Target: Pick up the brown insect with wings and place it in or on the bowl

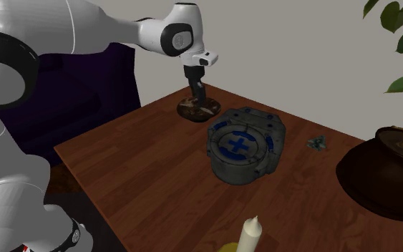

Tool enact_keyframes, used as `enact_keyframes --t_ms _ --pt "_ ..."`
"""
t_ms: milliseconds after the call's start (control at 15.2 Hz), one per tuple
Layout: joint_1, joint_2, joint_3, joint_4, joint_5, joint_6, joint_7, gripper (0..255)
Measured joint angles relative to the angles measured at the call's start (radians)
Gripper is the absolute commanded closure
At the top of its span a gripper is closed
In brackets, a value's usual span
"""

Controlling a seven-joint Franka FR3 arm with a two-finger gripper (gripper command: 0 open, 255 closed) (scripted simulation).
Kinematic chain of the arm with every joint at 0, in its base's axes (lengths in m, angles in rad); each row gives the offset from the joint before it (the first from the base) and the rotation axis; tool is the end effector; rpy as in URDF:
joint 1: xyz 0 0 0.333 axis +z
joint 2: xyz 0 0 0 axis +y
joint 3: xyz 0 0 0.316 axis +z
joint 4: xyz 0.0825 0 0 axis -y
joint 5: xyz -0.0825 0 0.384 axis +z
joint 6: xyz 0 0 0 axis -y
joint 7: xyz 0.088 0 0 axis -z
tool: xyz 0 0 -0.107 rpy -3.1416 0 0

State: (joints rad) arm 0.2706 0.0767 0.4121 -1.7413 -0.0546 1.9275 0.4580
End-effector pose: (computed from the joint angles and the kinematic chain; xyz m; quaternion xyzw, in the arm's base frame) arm 0.4698 0.3683 0.5347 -0.9912 -0.1185 -0.0547 0.0222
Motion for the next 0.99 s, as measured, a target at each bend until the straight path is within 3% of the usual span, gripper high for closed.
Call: enact_keyframes --t_ms 264,594,990 --pt "0.000 0.000 0.000 0.000 0.000 0.000 0.000 0" --pt "0.001 -0.006 0.001 0.105 0.004 -0.109 -0.004 0" --pt "0.000 -0.015 0.001 0.109 0.008 -0.122 -0.006 0"
